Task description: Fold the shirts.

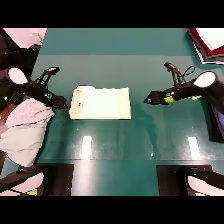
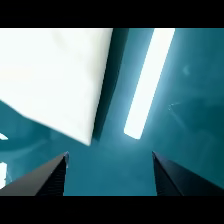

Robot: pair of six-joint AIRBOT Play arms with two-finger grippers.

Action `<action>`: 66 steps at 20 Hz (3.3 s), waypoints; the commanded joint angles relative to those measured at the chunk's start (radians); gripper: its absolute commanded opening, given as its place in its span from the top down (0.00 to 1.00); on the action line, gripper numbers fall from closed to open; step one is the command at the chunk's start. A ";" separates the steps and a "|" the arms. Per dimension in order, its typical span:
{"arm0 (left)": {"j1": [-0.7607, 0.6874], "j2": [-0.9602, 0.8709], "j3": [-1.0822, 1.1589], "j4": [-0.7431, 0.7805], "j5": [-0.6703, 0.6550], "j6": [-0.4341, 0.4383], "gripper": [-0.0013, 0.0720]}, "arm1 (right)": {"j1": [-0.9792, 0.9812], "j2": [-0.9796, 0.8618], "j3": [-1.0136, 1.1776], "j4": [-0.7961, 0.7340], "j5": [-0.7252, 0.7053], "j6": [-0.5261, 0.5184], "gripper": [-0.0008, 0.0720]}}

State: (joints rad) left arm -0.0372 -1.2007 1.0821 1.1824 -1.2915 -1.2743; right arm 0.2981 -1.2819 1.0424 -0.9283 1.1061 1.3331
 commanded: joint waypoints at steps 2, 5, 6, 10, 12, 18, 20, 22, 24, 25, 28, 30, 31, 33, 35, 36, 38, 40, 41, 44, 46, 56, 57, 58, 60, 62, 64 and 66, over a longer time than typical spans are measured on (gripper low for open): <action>0.003 0.001 0.007 -0.257 0.066 0.078 0.95 | 0.010 -0.172 -0.037 0.262 -0.130 -0.082 0.14; 0.003 0.001 0.007 -0.300 0.115 0.079 0.95 | 0.061 -0.325 0.031 0.380 -0.138 -0.131 0.14; 0.003 0.001 0.007 -0.299 0.122 0.079 0.95 | 0.086 -0.372 0.069 0.394 -0.135 -0.131 0.15; 0.003 0.001 0.007 -0.299 0.121 0.082 0.95 | 0.185 -0.528 0.206 0.510 -0.085 -0.132 0.17; 0.003 0.001 0.007 -0.300 0.116 0.098 0.95 | 0.224 -0.584 0.265 0.541 -0.043 -0.143 0.21; -0.037 0.000 0.006 -0.303 0.115 0.092 0.95 | 0.250 -0.598 0.410 0.533 -0.029 -0.216 0.97; -0.097 0.000 0.006 -0.303 0.132 0.090 0.95 | 0.206 -0.557 0.438 0.531 -0.002 -0.216 0.97; -0.153 0.000 0.006 -0.304 0.166 0.063 0.95 | 0.126 -0.460 0.413 0.490 0.009 -0.214 0.97; -0.209 0.000 0.006 -0.304 0.226 0.043 0.95 | 0.009 -0.335 0.366 0.366 0.043 -0.168 0.97; -0.238 0.000 0.006 -0.304 0.252 0.042 0.95 | -0.060 -0.275 0.341 0.303 0.061 -0.134 0.97; -0.311 -0.002 0.007 -0.304 0.319 0.036 0.95 | -0.320 -0.132 0.288 0.180 0.125 -0.089 0.97; -0.349 -0.002 0.007 -0.304 0.365 0.002 0.95 | -0.494 -0.086 0.288 0.140 0.123 -0.075 0.97; -0.363 -0.002 0.007 -0.304 0.380 -0.013 0.95 | -0.578 -0.074 0.288 0.143 0.101 -0.075 0.97; -0.380 -0.002 0.006 -0.304 0.392 -0.037 0.95 | -0.704 -0.075 0.304 0.140 0.071 -0.081 0.97; -0.380 -0.002 0.006 -0.308 0.384 -0.039 0.95 | -0.799 -0.110 0.360 0.142 0.060 -0.090 0.97; -0.380 -0.002 0.006 -0.308 0.384 -0.040 0.95 | -0.834 -0.138 0.403 0.142 0.061 -0.090 0.97; -0.380 -0.002 0.006 -0.307 0.386 -0.061 0.95 | -0.875 -0.197 0.488 0.144 0.066 -0.089 0.97; -0.380 -0.002 0.006 -0.306 0.386 -0.062 0.95 | -0.895 -0.246 0.579 0.158 0.077 -0.081 0.97; -0.380 -0.002 0.006 -0.306 0.386 -0.062 0.95 | -0.899 -0.261 0.619 0.175 0.078 -0.080 0.97; -0.380 -0.002 0.006 -0.304 0.391 -0.061 0.95 | -0.924 -0.275 0.749 0.200 0.075 -0.079 0.97; -0.380 -0.003 0.006 -0.301 0.405 -0.061 0.95 | -0.939 -0.275 0.835 0.200 0.094 -0.079 0.97; -0.380 -0.002 0.006 -0.300 0.402 -0.060 0.95 | -1.054 -0.151 0.809 0.066 0.294 -0.054 0.97; -0.380 -0.002 0.006 -0.300 0.396 -0.056 0.95 | -1.083 -0.116 0.752 0.053 0.301 -0.053 0.97; -0.380 -0.002 0.006 -0.300 0.389 -0.053 0.95 | -1.112 -0.081 0.696 0.037 0.310 -0.050 0.97; -0.380 -0.002 0.006 -0.299 0.384 -0.052 0.95 | -1.180 0.000 0.565 0.000 0.325 -0.047 0.97; -0.380 -0.002 0.006 -0.299 0.381 -0.052 0.95 | -1.240 0.080 0.441 -0.095 0.340 -0.047 0.97; -0.380 -0.002 0.006 -0.299 0.378 -0.032 0.95 | -1.284 0.150 0.330 -0.190 0.341 -0.047 0.77; -0.380 -0.002 0.006 -0.299 0.360 -0.025 0.95 | -1.320 0.210 0.238 -0.252 0.338 -0.047 0.21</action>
State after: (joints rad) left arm -0.4164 -1.2026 1.0882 0.8833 -0.9134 -1.3163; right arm -0.9638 -1.1606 1.4181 -1.0588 1.4349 1.2839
